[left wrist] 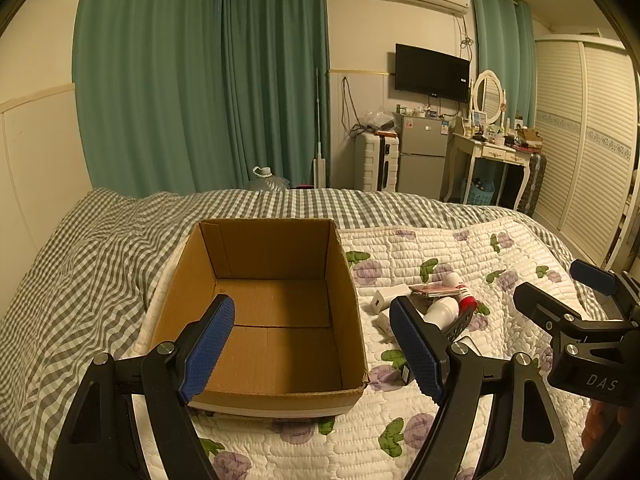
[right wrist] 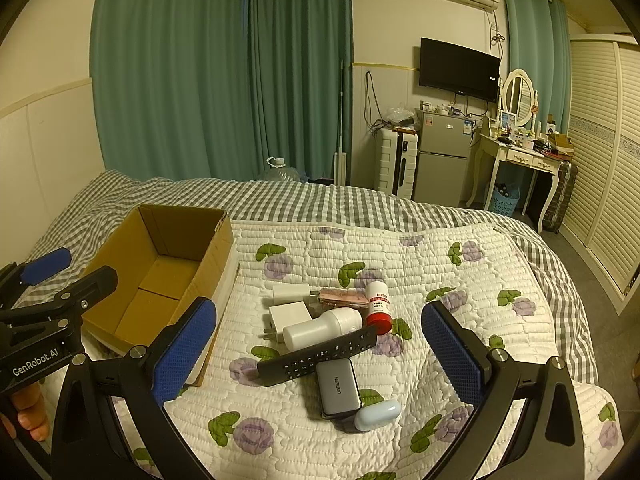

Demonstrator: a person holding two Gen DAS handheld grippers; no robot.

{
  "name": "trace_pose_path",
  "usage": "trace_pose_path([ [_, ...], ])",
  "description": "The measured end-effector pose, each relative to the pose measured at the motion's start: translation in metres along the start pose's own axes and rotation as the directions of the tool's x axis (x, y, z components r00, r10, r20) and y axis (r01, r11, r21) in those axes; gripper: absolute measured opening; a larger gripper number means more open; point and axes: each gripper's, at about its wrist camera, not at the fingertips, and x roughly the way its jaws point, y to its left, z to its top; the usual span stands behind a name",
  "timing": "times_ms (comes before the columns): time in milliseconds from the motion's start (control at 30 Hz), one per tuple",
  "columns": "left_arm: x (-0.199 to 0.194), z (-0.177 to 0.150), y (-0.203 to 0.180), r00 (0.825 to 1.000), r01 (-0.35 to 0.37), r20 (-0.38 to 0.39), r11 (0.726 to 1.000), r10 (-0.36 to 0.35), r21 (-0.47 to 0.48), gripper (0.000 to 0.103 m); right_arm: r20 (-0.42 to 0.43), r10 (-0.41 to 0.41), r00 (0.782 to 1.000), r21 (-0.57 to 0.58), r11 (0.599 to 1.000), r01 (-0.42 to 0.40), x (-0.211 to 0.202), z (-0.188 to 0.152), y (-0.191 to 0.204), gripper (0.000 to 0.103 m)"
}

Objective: Organize rigid objects

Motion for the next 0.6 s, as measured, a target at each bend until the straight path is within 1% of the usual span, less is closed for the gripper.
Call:
trace_pose_path([
  [200, 0.0, -0.001, 0.0, 1.0, 0.0, 0.001, 1.0, 0.0, 0.0, 0.083, 0.0, 0.0, 1.0, 0.0, 1.0, 0.0, -0.002, 0.004, 0.0, 0.103],
  [400, -0.007, -0.001, -0.003, 1.0, 0.003, 0.011, 1.0, -0.003, 0.004, 0.083, 0.007, 0.006, 1.0, 0.003, 1.0, -0.006, -0.003, -0.002, 0.0, 0.103],
  [600, -0.027, 0.005, -0.014, 0.999, 0.021, 0.041, 1.0, -0.022, 0.02, 0.083, 0.028, 0.005, 1.0, -0.005, 1.0, -0.005, -0.029, 0.009, -0.004, 0.103],
])
